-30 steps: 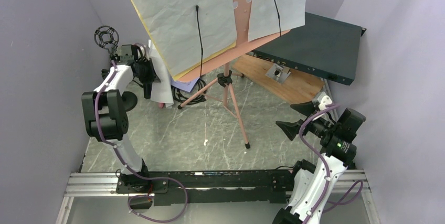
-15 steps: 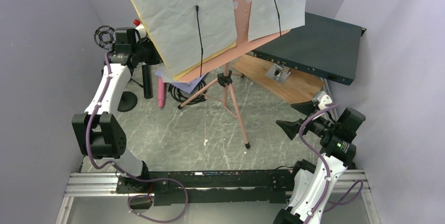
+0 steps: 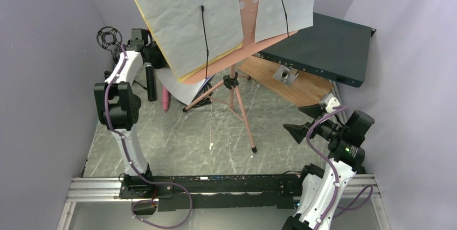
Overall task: Pack up the instrument practice props
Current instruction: Place the sheet music at the center of the board.
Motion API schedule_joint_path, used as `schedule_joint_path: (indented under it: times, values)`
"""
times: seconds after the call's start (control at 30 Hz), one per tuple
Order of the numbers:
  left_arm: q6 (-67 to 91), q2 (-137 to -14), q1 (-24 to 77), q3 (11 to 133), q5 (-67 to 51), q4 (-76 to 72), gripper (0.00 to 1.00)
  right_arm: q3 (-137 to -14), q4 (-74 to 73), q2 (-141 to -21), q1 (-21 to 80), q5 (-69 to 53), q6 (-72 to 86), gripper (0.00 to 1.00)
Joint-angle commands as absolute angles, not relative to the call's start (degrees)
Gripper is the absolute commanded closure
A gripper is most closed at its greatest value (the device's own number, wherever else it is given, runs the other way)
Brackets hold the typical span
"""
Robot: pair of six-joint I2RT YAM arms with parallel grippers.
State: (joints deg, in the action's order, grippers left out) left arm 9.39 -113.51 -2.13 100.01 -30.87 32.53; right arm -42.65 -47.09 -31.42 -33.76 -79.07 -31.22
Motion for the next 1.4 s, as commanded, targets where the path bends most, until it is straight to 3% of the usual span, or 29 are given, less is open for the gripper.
schedule_joint_path:
  times: [0.0, 0.07, 0.3, 0.43, 0.57, 0.87, 1.17, 1.37]
  values:
    - [6.96, -118.86, -2.88, 105.93, -25.92, 44.66, 0.95, -42.45, -44.16, -31.17, -32.90, -78.36, -31.05, 0.00]
    - [6.86, -120.50, -2.89, 107.31, -23.26, 45.60, 0.93, -42.38, -43.83, -31.21, -32.72, -78.18, -30.73, 0.00]
    - [8.51, -117.16, -2.85, 108.04, -13.71, 44.42, 0.53, -42.24, -43.44, -31.55, -32.45, -77.96, -30.55, 0.00]
    - [10.51, -104.08, -2.89, 95.73, -8.28, 32.69, 0.34, -42.19, -43.29, -31.73, -32.44, -77.70, -30.44, 0.00]
    - [12.90, -89.89, -3.08, 81.55, -8.08, 20.37, 0.01, -42.11, -43.01, -31.91, -32.43, -77.63, -30.18, 0.00]
    - [20.78, -72.79, -6.05, 63.68, -32.59, 14.16, 0.01, -41.92, -42.43, -32.20, -32.44, -77.41, -29.88, 0.00]
    - [17.09, -61.14, -6.06, 52.55, -34.24, 16.88, 0.01, -43.72, -43.26, -33.81, -32.65, -78.90, -32.40, 0.00]
    - [16.47, -58.64, -6.06, 50.76, -35.12, 18.36, 0.00, -55.62, -51.02, -37.58, -32.80, -79.23, -36.98, 0.00]
